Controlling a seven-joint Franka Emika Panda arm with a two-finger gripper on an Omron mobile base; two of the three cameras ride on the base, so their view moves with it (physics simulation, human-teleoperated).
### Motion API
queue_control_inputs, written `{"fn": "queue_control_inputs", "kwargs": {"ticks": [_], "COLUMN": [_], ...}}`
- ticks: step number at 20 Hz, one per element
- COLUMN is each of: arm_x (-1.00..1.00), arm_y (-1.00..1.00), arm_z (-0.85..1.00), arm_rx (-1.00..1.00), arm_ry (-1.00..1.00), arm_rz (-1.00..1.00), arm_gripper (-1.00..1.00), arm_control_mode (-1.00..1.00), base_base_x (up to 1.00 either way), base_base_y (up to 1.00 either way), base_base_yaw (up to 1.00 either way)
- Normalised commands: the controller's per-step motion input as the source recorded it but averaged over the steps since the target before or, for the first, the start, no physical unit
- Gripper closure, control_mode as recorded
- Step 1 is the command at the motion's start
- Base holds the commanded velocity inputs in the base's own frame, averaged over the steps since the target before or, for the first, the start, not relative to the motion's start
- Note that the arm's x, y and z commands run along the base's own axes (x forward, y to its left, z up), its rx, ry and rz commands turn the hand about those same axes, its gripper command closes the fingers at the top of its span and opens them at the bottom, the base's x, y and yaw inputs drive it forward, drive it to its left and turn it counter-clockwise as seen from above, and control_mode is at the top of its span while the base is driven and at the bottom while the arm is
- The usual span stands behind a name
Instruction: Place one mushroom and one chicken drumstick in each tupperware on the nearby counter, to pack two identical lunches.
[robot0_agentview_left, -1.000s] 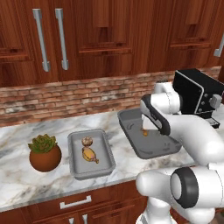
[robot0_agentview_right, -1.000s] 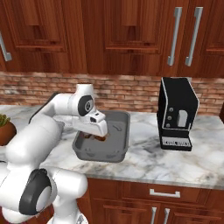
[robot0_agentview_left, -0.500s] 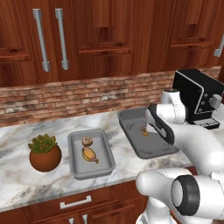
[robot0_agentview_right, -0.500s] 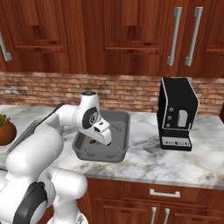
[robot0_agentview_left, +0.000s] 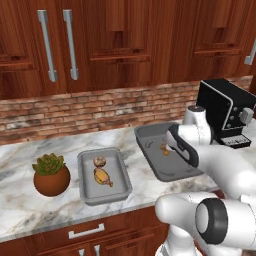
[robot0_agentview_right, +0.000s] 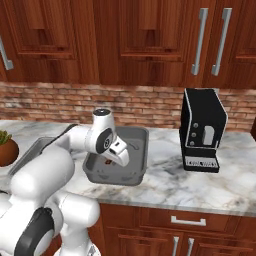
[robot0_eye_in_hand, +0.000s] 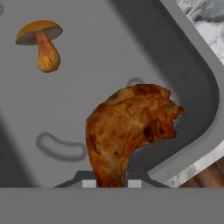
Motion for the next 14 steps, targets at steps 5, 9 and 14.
{"fn": "queue_control_inputs", "kwargs": {"ticks": [5, 9, 14], "arm_x": [0.61, 0.29, 0.33], "arm_y": [-0.01, -0.07, -0.09], "arm_z": [-0.23, -0.42, -0.31], "arm_rx": [0.00, -0.01, 0.00], "arm_ry": [0.00, -0.03, -0.01], "arm_rz": [0.00, 0.00, -0.01], "arm_gripper": [1.00, 1.00, 1.00], "arm_control_mode": [-1.00, -1.00, -1.00], "base_base_x": [0.00, 0.00, 0.00], "base_base_y": [0.00, 0.00, 0.00], "base_base_yaw": [0.00, 0.00, 0.00]}}
